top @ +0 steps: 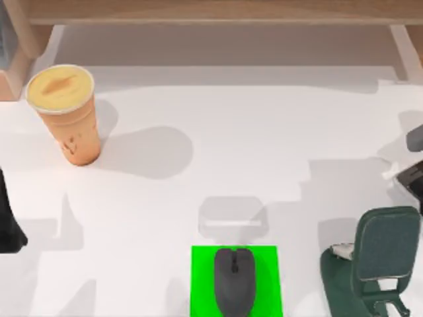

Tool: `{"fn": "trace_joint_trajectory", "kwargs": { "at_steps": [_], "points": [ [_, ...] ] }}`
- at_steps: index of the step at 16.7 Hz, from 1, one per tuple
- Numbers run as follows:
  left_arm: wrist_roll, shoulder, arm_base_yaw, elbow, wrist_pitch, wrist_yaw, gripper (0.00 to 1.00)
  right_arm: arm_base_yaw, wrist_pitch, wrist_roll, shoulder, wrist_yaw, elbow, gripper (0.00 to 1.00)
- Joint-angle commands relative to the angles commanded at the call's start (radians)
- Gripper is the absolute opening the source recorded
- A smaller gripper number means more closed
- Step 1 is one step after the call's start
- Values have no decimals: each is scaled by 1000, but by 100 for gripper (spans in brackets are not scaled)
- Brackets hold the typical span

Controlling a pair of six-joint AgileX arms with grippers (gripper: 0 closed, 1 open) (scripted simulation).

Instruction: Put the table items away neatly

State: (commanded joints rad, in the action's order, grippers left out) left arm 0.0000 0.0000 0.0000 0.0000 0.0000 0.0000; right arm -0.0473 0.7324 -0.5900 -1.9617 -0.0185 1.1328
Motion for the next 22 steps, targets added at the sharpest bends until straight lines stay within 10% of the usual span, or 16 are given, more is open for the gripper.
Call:
{"fn": "trace_joint_trajectory", "kwargs": {
  "at_steps": [15, 22],
  "points": [
    [0, 0, 0, 0, 0, 0, 100, 9, 127, 12, 86, 8, 69, 0],
    [0, 0, 0, 0, 0, 0, 100, 324, 204, 369, 373, 338, 138, 0]
  ]
}}
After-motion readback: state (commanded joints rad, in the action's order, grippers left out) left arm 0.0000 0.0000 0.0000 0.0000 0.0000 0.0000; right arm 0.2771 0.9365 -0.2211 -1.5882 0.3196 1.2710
